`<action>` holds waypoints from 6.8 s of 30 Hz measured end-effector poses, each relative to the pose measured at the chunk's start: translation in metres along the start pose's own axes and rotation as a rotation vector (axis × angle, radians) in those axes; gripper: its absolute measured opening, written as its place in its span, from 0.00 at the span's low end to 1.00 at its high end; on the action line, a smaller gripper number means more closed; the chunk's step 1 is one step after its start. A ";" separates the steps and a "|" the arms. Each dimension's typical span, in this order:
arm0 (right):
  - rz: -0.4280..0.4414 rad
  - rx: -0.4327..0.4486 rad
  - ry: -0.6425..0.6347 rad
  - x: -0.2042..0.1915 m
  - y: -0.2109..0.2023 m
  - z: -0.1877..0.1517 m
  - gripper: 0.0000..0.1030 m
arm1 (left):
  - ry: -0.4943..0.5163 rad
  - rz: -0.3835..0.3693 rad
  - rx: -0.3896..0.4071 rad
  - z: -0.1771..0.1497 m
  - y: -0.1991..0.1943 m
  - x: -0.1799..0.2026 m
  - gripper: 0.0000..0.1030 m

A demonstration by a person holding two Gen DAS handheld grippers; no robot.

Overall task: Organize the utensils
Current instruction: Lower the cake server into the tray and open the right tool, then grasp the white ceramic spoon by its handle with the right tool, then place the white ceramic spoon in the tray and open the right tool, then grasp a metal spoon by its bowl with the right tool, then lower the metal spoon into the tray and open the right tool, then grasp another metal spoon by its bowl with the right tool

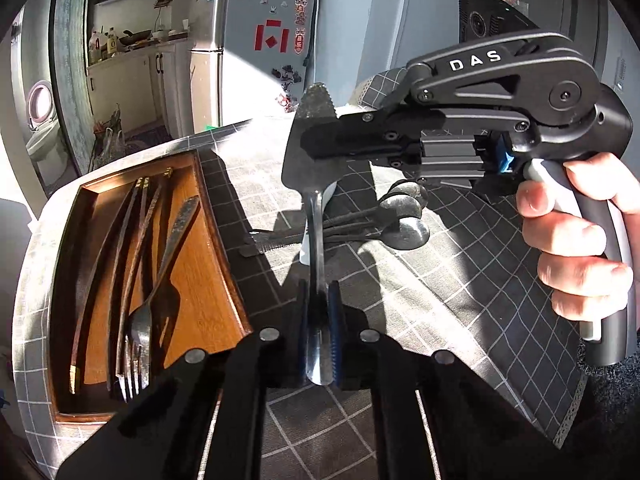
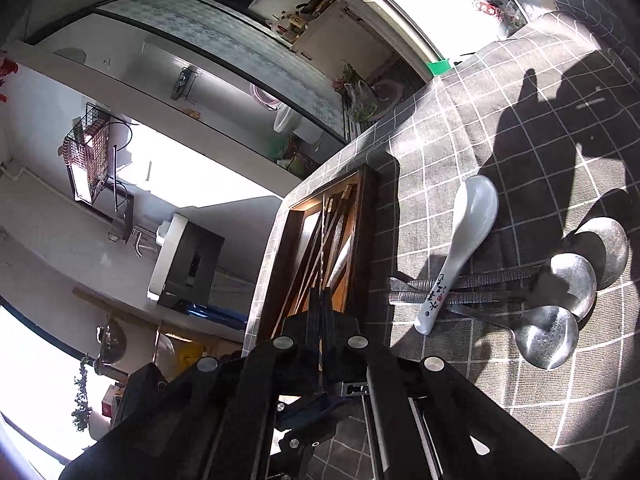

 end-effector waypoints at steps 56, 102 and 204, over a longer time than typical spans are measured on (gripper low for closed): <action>-0.352 -0.096 -0.228 0.126 0.023 0.054 0.37 | 0.034 0.027 -0.034 0.019 0.078 0.017 0.70; -0.256 -0.127 -0.505 -0.028 0.128 -0.011 0.07 | -0.062 0.303 -0.035 -0.024 -0.012 -0.113 0.28; -0.356 -0.142 -0.619 -0.022 0.143 0.010 0.27 | -0.168 0.304 -0.020 -0.010 -0.013 -0.135 0.16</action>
Point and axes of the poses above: each gripper's, at about its wrist camera, not at the fingertips, and y roughly the way its jaws point, x to its right, z to its top, the point moved 9 cm from there along y, roughly the way its jaws point, and after that the axes turned 1 degree about -z, right-handed, at the moved point
